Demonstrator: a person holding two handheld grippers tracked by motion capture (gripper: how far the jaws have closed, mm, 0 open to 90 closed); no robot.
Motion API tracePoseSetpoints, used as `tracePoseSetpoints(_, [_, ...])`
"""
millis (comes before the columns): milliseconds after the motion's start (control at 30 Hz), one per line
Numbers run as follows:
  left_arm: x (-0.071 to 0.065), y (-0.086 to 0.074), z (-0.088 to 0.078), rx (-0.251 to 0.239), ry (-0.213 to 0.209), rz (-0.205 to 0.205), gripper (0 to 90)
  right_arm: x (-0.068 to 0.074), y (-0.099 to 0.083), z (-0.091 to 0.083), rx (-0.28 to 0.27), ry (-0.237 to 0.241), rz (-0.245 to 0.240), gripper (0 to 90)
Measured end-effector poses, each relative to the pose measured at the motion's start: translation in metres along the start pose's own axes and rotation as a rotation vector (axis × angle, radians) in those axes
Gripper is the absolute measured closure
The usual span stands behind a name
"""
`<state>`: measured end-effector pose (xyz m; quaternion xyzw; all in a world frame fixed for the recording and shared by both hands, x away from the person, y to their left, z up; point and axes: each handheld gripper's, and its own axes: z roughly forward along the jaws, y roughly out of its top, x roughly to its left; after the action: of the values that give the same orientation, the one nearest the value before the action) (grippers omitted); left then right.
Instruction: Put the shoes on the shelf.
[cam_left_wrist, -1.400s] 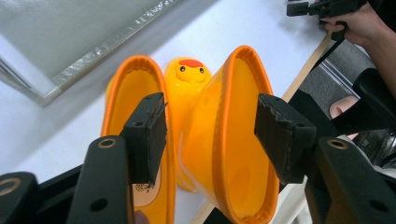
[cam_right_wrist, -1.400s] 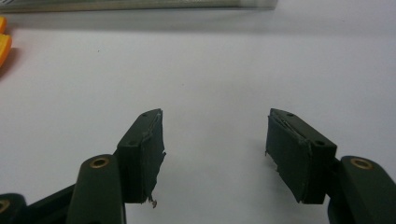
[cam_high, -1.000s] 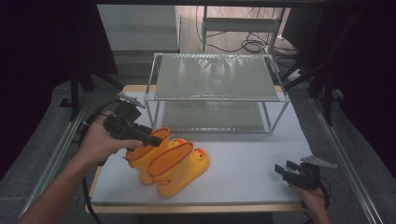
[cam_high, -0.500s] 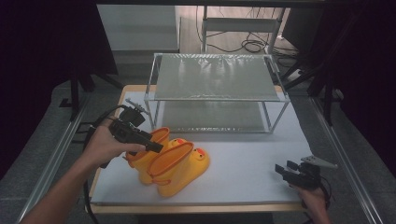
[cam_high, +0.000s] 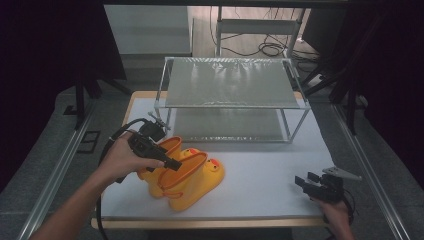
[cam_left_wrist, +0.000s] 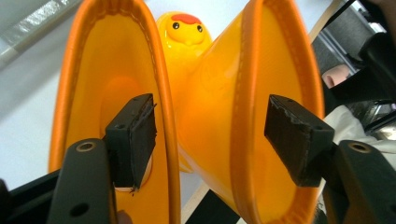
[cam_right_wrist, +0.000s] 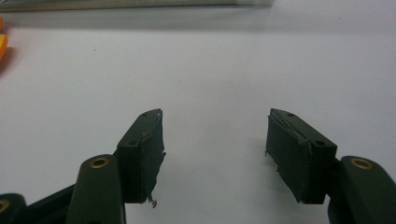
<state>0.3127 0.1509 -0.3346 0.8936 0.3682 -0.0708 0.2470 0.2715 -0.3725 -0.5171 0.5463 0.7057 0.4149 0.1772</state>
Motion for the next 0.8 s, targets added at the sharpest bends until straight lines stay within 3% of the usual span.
tracePoseSetpoints(300, [-0.002, 0.003, 0.014, 0.021, 0.045, -0.020, 48.0, 0.000, 0.000, 0.000, 0.002, 0.000, 0.001, 36.3])
tracePoseSetpoints(467, [-0.001, 0.002, 0.012, 0.013, 0.080, -0.032, 73.7, 0.000, -0.001, 0.001, 0.003, 0.000, 0.001, 36.3])
tracePoseSetpoints(567, [0.000, 0.002, 0.011, 0.007, 0.117, -0.029, 81.5, 0.001, -0.001, 0.002, 0.011, 0.001, -0.004, 36.3])
tracePoseSetpoints(800, [0.005, 0.001, 0.009, -0.030, 0.054, -0.038, 82.2, 0.000, -0.001, 0.002, 0.011, -0.002, -0.001, 36.4])
